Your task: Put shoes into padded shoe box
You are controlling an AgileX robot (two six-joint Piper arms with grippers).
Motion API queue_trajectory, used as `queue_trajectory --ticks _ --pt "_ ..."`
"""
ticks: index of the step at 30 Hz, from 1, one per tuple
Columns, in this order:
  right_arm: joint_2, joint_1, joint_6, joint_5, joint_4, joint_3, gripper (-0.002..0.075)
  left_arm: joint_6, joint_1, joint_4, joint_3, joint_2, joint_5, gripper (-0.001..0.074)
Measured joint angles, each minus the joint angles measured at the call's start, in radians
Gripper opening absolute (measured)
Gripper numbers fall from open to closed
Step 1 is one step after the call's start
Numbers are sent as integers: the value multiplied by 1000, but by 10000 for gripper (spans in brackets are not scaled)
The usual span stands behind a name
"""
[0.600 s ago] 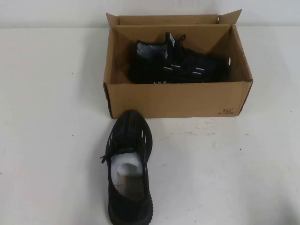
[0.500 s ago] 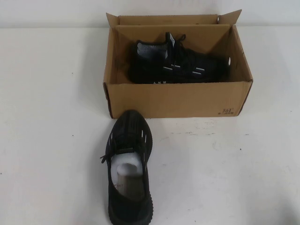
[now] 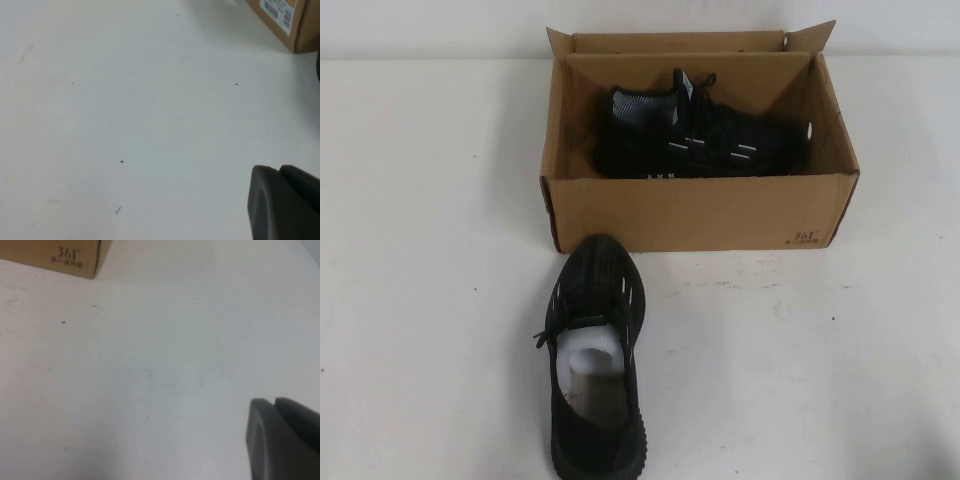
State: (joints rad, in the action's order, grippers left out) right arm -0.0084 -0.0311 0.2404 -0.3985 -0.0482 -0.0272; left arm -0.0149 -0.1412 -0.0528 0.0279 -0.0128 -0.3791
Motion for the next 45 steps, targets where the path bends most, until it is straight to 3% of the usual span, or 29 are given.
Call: queue_trajectory --ticks 21,32,38,41,45 --pt "0 0 0 0 0 0 -9 0 0 -8 0 0 36 -4" --pt "0 0 0 0 0 0 -9 -181 0 330 0 0 245 -4" --pt "0 0 0 0 0 0 -9 -211 0 377 0 0 335 -4" --pt "0 0 0 0 0 0 -9 -233 0 400 -2 0 324 -4" --pt "0 0 0 0 0 0 -9 -253 0 380 -121 31 166 -4"
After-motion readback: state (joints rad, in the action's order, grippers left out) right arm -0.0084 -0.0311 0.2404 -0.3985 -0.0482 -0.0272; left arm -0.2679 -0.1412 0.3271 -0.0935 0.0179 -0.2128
